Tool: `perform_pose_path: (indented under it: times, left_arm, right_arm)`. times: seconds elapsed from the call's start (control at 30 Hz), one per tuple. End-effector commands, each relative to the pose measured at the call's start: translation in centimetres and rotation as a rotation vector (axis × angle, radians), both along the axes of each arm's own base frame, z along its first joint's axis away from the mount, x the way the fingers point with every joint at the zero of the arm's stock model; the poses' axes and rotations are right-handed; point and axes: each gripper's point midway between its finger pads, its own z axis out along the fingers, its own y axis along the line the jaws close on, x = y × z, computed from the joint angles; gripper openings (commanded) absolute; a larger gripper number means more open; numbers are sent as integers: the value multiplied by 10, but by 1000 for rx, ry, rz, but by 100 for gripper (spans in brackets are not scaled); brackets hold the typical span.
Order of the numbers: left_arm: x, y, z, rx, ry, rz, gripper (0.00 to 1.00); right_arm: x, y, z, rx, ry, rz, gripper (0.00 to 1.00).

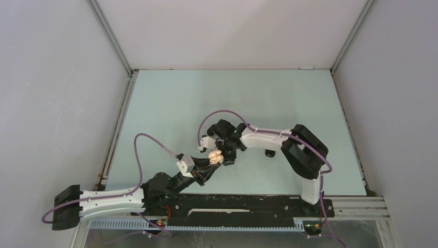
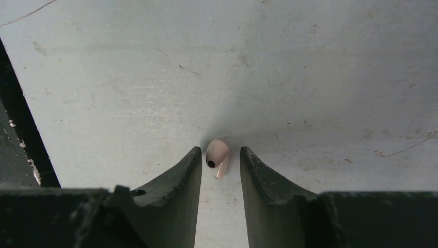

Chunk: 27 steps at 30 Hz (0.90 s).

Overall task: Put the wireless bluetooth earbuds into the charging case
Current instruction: Pick up the earbud from the center of the board.

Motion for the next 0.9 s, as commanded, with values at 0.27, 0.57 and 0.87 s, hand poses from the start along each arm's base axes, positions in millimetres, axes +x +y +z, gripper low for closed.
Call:
perform_pose_path:
  times: [0.27, 0.57, 0.87]
  left_arm:
    - [0, -2, 24, -60, -21, -8, 0]
    - [0, -2, 22, -59, -19, -7, 0]
    - [-1, -5, 23, -58, -19, -14, 0]
  right_arm:
    - [-4, -5, -23, -106, 10, -35, 36]
    - [-6, -10, -21, -140, 3, -36, 36]
    - [-8, -18, -23, -180, 3, -48, 24]
